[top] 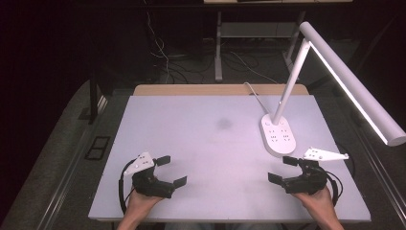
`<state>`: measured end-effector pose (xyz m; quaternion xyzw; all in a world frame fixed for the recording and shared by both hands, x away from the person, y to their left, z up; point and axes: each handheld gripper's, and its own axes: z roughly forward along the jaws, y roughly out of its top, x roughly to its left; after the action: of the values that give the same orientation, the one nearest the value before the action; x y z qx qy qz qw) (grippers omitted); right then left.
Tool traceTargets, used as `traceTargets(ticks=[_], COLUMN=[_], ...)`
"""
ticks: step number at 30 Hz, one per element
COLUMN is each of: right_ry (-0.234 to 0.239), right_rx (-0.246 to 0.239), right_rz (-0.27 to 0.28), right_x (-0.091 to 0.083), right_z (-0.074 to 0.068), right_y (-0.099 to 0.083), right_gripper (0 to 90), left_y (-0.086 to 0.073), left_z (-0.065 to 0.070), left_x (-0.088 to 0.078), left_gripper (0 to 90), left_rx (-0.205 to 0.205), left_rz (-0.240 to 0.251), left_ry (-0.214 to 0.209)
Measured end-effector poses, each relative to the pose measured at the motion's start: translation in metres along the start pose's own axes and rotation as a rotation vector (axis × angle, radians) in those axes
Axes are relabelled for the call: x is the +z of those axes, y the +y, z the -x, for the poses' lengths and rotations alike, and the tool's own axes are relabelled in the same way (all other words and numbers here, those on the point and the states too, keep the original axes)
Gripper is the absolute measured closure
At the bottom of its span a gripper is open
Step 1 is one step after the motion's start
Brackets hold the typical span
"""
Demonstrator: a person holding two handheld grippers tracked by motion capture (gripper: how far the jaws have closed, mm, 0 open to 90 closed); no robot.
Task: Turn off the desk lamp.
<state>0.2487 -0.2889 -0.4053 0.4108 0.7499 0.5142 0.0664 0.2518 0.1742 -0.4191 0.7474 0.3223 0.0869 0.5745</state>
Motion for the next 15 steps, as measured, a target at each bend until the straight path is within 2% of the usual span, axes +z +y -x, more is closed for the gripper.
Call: traceTargets(ticks=[15], right_ry=[0.001], right_rx=[0.002], right_rz=[-0.027], right_x=[0.0024], right_z=[-0.0027], right_y=[-0.0007], right_gripper=[0.7], left_y=[0.0005], left_z=[-0.005], left_x=[-0.004], left_gripper=[0.0], left_rx=[0.009], left_rz=[-0.002], left_ry=[0.018])
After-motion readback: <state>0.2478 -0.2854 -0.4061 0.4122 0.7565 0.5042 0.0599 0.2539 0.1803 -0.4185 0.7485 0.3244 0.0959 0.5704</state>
